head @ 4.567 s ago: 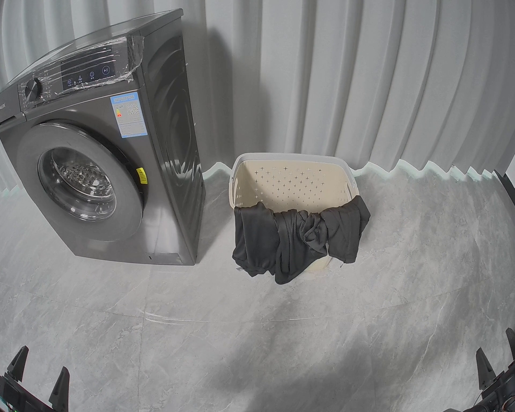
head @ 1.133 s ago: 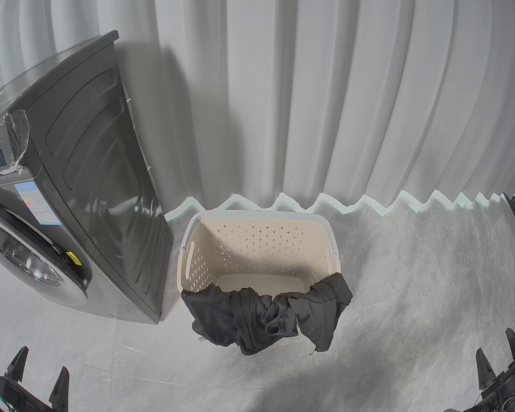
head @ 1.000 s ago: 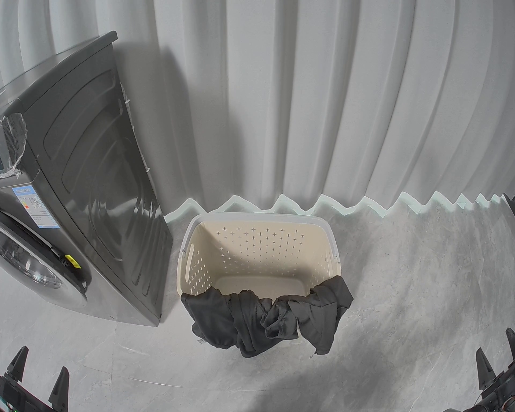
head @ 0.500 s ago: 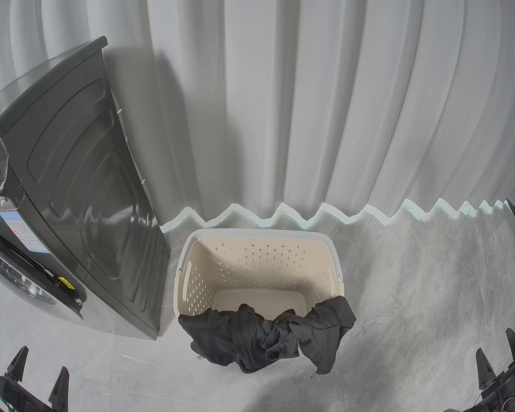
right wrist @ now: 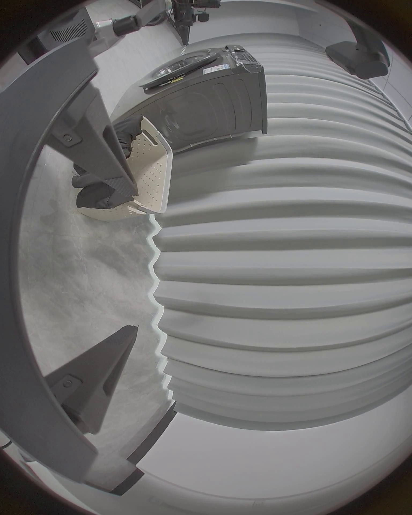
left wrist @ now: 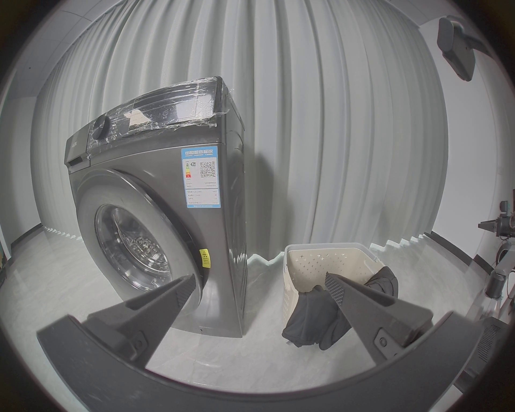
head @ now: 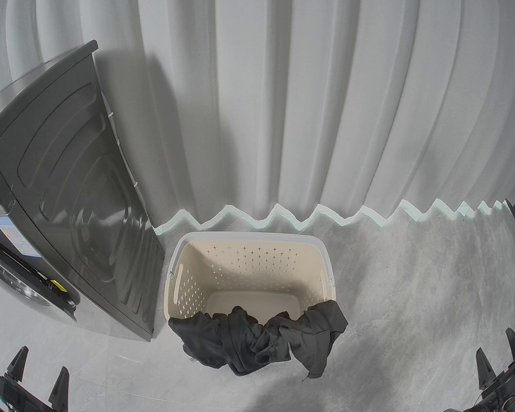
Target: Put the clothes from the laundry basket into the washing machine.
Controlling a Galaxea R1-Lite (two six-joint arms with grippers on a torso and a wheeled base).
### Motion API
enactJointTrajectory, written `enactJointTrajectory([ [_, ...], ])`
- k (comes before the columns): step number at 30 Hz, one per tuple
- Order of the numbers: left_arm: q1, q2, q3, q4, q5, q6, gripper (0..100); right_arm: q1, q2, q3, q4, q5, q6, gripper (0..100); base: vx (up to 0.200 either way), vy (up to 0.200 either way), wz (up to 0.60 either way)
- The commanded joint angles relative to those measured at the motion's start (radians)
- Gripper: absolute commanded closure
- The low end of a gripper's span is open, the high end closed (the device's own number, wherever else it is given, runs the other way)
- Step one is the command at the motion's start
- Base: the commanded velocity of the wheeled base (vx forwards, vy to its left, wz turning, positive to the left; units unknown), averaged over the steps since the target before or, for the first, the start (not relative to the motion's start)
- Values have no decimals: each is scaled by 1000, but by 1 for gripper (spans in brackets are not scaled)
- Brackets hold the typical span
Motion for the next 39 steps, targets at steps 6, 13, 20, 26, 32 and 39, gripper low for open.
enactJointTrajectory([
  [6,0,-15,18,-1,0,-1,0,0,-16,18,-1,1,0,0,67,0,0],
  [13,0,-15,18,0,2,-1,0,0,-16,18,0,1,0,0,200,0,0],
  [20,0,-15,18,0,2,-1,0,0,-16,18,-1,1,0,0,0,0,0],
  [26,0,-15,18,-1,2,-2,0,0,-16,18,-1,1,0,0,133,0,0],
  [32,0,-15,18,-1,0,-1,0,0,-16,18,0,1,0,0,167,0,0],
  [39,0,-15,18,0,2,-1,0,0,-16,18,0,1,0,0,0,0,0],
])
